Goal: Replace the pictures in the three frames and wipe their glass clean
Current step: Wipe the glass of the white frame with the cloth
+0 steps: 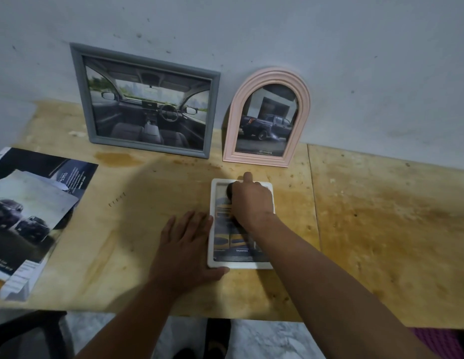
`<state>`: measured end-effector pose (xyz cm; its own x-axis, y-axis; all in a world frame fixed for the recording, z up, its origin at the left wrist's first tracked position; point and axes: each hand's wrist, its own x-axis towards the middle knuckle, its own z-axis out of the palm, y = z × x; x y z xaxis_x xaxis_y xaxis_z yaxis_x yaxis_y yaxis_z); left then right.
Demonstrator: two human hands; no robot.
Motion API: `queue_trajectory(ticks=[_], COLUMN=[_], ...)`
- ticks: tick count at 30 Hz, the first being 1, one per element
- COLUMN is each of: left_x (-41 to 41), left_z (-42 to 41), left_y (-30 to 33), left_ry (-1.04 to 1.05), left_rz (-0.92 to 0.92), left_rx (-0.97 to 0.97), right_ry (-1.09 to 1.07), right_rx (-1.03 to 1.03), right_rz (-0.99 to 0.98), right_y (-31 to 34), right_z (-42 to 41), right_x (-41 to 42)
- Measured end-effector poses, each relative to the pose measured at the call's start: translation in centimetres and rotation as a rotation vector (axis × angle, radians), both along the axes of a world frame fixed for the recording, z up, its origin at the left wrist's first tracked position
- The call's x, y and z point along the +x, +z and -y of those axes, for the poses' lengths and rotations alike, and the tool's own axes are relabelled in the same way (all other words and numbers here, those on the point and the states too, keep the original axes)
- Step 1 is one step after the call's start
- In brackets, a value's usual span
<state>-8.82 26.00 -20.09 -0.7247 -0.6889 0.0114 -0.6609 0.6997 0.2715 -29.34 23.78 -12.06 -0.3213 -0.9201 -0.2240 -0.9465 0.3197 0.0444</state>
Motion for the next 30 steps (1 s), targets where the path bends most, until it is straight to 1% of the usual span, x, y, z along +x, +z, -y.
queue_trajectory(ticks=[4, 8, 13, 16, 18, 20, 22, 23, 24, 25, 27, 28, 30], left_x=[0.0, 0.0, 0.0, 0.1, 0.1, 0.0, 0.0, 0.0, 0.0, 0.0, 0.0, 0.0, 0.1], left_z=[0.1, 0.1, 0.1, 0.0, 0.0, -0.2, -0.3, -0.3, -0.3, -0.2, 0.1, 0.1, 0.0], left_y=[-0.2, -0.2, -0.3, -0.3, -0.3, -0.2, -0.1, 0.0, 0.0, 0.1, 0.1, 0.1, -0.1], left_ry=[-0.007, -0.012, 0.004, 0.009, 0.008, 0.013, 0.011, 0.007, 0.002, 0.001, 0.003, 0.001, -0.005], left_rz=[-0.001, 0.001, -0.039, -0.043, -0.058, -0.062, -0.050, -0.042, -0.038, -0.034, -0.010, 0.000, 0.000], left_rx=[0.000, -0.009, -0.040, -0.038, -0.048, -0.050, -0.047, -0.044, -0.038, -0.030, -0.020, -0.023, -0.025], right_ry=[0.124, 0.240, 0.355, 0.395, 0.415, 0.420, 0.385, 0.347, 0.283, 0.178, -0.058, -0.130, -0.145], right_rx=[0.053, 0.124, 0.155, 0.083, 0.031, 0.048, 0.103, 0.090, 0.044, -0.030, -0.206, -0.244, -0.192], right_rz=[0.002, 0.006, 0.048, 0.132, 0.246, 0.374, 0.510, 0.577, 0.626, 0.628, 0.528, 0.453, 0.332], right_y=[0.5, 1.1, 1.5, 0.6, 0.1, -0.3, 0.4, 1.0, 1.5, 1.8, 1.5, 0.8, -0.8], right_z=[0.9, 1.3, -0.5, -4.4, -7.6, -10.2, -11.1, -10.6, -9.6, -8.3, -5.3, -4.2, -3.2], right_x=[1.4, 1.0, 0.5, 1.1, 1.7, 2.0, 1.3, 0.5, -0.5, -1.6, -4.3, -5.0, -4.6])
